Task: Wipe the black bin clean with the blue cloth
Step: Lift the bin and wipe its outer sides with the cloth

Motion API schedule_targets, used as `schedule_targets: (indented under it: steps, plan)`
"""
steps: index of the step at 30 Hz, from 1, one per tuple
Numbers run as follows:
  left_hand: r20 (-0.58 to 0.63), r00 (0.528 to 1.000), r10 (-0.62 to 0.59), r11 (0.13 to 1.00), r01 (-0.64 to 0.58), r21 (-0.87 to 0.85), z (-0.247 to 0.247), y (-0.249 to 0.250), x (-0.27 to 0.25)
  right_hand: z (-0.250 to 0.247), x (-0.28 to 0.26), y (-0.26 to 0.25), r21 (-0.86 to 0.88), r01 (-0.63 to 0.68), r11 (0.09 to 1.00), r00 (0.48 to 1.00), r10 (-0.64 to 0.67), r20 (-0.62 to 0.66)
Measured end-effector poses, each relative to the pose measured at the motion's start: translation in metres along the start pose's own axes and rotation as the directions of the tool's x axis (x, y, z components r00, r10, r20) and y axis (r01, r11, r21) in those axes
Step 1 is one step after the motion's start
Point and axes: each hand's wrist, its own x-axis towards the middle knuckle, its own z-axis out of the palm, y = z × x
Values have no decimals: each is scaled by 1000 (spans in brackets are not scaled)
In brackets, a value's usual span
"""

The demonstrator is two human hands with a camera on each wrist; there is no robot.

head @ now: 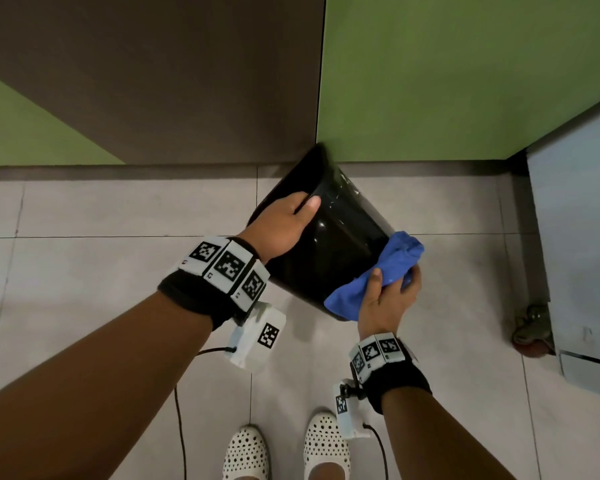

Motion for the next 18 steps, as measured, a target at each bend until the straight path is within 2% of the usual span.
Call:
schedule_targets:
  steps: [4, 6, 7, 9, 11, 14, 16, 18]
  plan:
    - [-28, 1000, 14, 999, -15, -38, 5, -8, -7, 4, 2, -13, -289, 75, 954, 995, -50, 91]
    - [-54, 998, 12, 998, -16, -66, 10, -15, -10, 14, -5, -29, -291, 107, 951, 986, -63, 156]
    - [-67, 998, 10, 997, -15, -72, 13, -16, -11, 20, -8, -40, -262, 164, 951, 972, -111, 206]
    - [-98, 995, 15, 998, -21, -66, 17, -17, -13, 34, -14, -65, -249, 324, 913, 919, -240, 314]
    - [-127, 992, 14, 998, -22, -57, 20, -16, -15, 45, -10, -85, -264, 399, 878, 880, -286, 378]
    - [-182, 983, 8, 996, -24, -88, 22, -21, -18, 50, 7, -95, -351, 352, 868, 896, -203, 396]
    - [-217, 976, -10, 998, -3, -58, 22, -25, -23, 49, 21, -97, -401, 266, 877, 913, -96, 396]
    - [-222, 974, -53, 996, 36, -82, 23, -34, -25, 49, 38, -94, -463, 183, 867, 900, 41, 434]
